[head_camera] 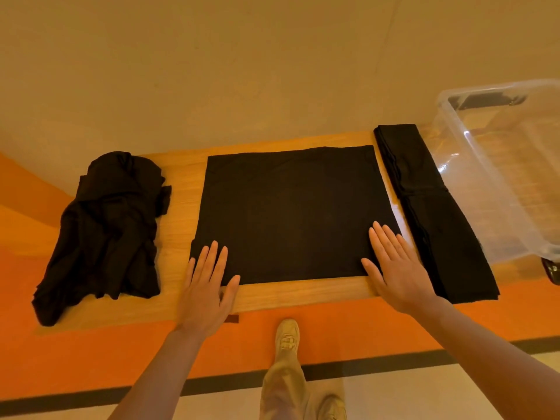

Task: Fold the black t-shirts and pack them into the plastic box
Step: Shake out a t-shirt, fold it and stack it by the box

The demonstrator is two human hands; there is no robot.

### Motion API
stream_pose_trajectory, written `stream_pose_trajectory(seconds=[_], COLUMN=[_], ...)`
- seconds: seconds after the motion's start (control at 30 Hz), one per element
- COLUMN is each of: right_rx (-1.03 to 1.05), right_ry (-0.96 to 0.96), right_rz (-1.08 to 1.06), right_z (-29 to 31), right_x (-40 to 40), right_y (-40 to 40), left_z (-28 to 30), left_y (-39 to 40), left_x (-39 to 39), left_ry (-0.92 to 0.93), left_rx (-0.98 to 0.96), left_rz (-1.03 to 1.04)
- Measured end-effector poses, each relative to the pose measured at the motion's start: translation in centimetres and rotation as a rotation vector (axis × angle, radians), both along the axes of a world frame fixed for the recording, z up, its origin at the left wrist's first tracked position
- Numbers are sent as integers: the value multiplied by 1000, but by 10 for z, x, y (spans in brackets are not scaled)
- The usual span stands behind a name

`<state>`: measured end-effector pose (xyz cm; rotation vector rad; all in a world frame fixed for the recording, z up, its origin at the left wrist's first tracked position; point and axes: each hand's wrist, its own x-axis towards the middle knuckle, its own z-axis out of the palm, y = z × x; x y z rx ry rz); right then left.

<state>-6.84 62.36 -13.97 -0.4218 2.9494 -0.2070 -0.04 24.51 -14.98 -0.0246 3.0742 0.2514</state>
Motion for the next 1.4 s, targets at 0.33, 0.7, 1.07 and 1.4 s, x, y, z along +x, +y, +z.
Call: stream_pose_trajectory(seconds=[0.33, 0.7, 1.07, 1.4], right_rx=[27, 49, -198, -350], right_ry=[-6, 225, 212, 114], right_rz=[201, 368, 341, 165], right_z=[1, 5, 27, 52], right_x=[45, 64, 66, 67], right_y=[33, 57, 79, 85], left_z=[7, 15, 44, 61], left_y=[-11, -23, -37, -38], left_x=[54, 84, 97, 99], left_ry=[-69, 114, 328, 344], left_rx=[-30, -239, -96, 39], left_rz=[-77, -156, -183, -118])
